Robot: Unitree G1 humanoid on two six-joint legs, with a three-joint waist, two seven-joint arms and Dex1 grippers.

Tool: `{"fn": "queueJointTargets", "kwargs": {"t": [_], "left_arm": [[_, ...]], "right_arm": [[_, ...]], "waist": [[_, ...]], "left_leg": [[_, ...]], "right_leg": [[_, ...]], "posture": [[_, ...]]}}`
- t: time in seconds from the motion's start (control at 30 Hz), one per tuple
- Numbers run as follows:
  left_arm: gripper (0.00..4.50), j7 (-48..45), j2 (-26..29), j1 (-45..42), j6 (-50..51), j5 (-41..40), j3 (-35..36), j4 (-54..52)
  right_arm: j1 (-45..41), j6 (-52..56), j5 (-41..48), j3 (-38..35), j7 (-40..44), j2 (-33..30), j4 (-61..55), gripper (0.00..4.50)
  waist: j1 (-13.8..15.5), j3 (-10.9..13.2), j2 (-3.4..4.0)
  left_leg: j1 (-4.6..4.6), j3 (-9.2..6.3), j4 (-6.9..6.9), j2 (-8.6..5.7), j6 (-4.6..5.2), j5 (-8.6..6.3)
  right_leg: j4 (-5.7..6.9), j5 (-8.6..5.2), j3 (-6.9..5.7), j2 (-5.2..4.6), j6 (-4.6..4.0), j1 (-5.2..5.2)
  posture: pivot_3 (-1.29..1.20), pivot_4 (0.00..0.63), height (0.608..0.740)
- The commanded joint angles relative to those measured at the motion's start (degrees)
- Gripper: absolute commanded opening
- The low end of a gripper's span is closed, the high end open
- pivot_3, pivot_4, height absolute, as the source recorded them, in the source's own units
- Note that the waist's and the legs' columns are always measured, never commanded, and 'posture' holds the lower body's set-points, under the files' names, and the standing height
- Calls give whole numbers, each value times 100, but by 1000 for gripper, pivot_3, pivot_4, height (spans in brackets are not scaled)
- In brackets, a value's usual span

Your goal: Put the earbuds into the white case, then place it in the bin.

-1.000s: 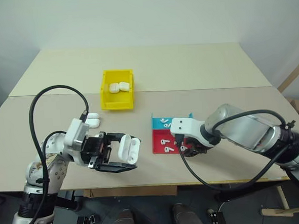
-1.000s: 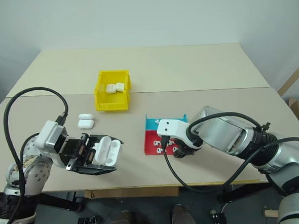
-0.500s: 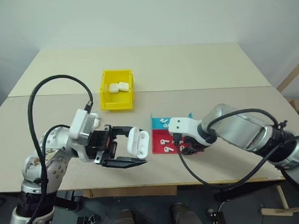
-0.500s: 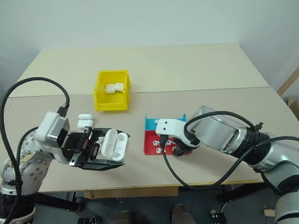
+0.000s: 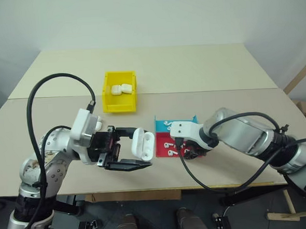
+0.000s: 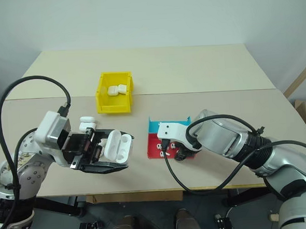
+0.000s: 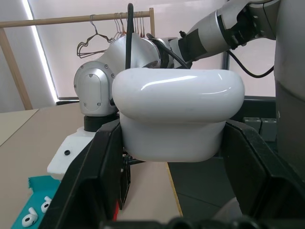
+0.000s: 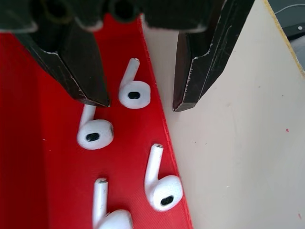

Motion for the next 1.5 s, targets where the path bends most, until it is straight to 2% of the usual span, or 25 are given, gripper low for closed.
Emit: {"fn": "queueJointTargets", "kwargs": {"t": [0.03,0.33,0.43,0.57,0.87,1.1,1.27,1.5], "left_arm": [[2785,-4,56,17,-15,-136,128,-194],[2785,-29,-20,60,-121,-102,91,-138],[2785,-49,-54,71,-162,-85,83,-111],[2785,-136,-54,118,-213,-65,110,-66],[2785,-321,-22,120,-265,-71,148,69],[2785,-173,-183,-77,-204,-171,141,200],[2785,-144,-186,-267,-47,-210,84,431],[2785,-396,-143,-946,170,-108,5,1304]], "right_arm": [[16,-33,-77,-37,40,-20,-78,2544],[77,-81,-147,-70,61,-42,-59,2544],[84,-103,-169,-81,73,-28,-46,1941],[116,-143,-207,-99,135,-23,-73,617],[215,-104,-143,-327,179,-44,-145,602],[507,502,674,-1904,306,-157,-579,602],[1101,925,1368,-3490,176,-39,-951,602],[1485,1041,1793,-4099,-151,12,-1323,602]], "waist": [[-1,0,0],[-1,0,0],[0,0,0],[-1,0,0],[-1,0,0],[9,0,0],[18,0,-1],[5,0,-1]], "left_leg": [[0,0,0,0,0,0],[1,0,0,0,0,0],[2,-1,0,0,0,0],[2,0,0,0,0,0],[3,-1,0,0,0,0],[-4,-2,0,0,1,0],[-2,-5,0,0,1,0],[-2,-4,0,-1,1,0]], "right_leg": [[1,0,0,1,0,0],[0,0,0,1,0,1],[1,0,0,0,0,1],[0,0,0,1,0,2],[0,0,0,1,0,2],[-2,0,-1,1,1,0],[-3,0,-4,1,1,4],[-2,-1,-3,3,2,3]], "posture": [[0,150,740],[0,150,740],[0,150,740],[0,150,740],[0,150,740],[0,150,740],[0,150,740],[0,150,740]]}}
